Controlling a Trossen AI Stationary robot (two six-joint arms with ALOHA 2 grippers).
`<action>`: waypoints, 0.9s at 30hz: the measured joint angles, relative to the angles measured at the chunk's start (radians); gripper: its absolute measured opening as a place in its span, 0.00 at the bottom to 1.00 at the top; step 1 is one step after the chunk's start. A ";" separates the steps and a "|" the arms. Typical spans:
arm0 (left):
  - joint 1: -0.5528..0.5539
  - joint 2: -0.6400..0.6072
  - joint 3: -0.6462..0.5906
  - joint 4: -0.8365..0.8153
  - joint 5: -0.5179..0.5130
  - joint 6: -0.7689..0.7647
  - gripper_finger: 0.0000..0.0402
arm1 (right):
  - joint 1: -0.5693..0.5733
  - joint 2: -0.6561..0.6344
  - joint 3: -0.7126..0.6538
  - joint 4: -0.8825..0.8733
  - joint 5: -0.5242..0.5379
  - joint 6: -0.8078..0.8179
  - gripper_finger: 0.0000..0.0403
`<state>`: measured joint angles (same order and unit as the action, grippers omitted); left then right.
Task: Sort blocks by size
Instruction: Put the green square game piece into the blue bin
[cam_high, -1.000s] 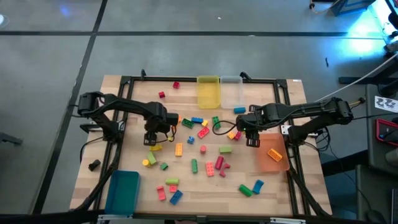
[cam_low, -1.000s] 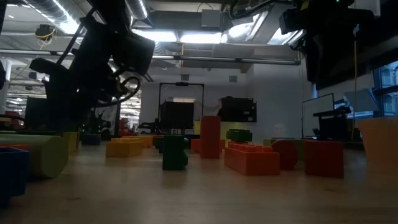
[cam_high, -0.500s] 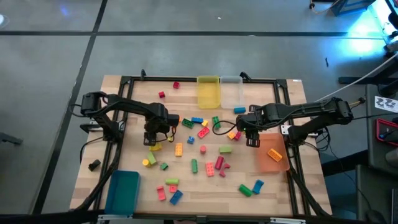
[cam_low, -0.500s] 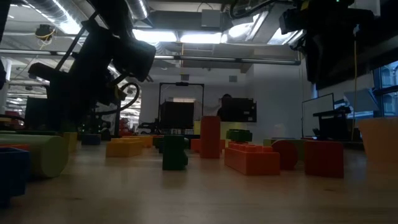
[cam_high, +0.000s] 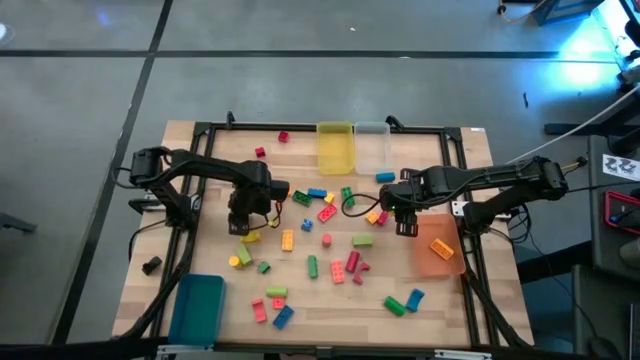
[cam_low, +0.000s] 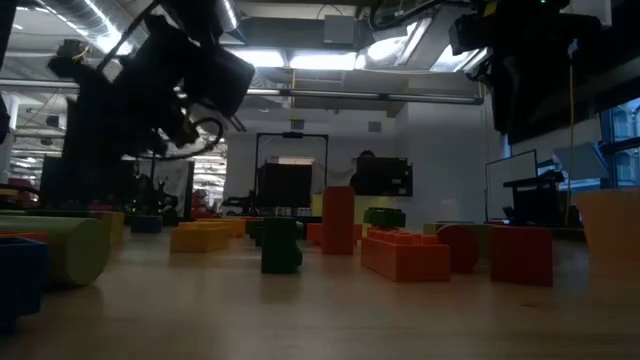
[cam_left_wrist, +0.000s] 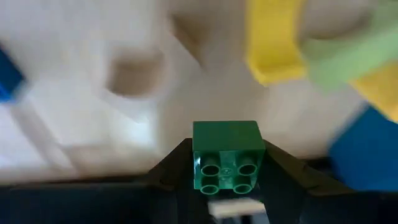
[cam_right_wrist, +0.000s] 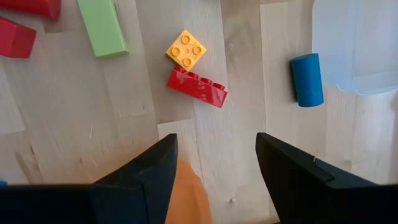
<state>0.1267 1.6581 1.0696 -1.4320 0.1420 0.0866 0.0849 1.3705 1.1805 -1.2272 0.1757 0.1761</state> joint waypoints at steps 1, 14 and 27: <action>-0.004 0.000 0.014 -0.028 0.028 -0.018 0.32 | 0.000 0.000 0.000 0.000 0.000 0.000 0.55; -0.318 0.000 0.035 -0.121 0.422 -0.456 0.32 | 0.000 0.000 0.000 0.000 0.000 0.000 0.55; -0.672 0.000 0.035 0.105 0.458 -0.805 0.34 | 0.000 0.000 0.000 0.016 0.000 -0.001 0.55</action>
<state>-0.5450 1.6577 1.1049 -1.3268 0.5996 -0.7181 0.0849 1.3705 1.1809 -1.2111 0.1757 0.1748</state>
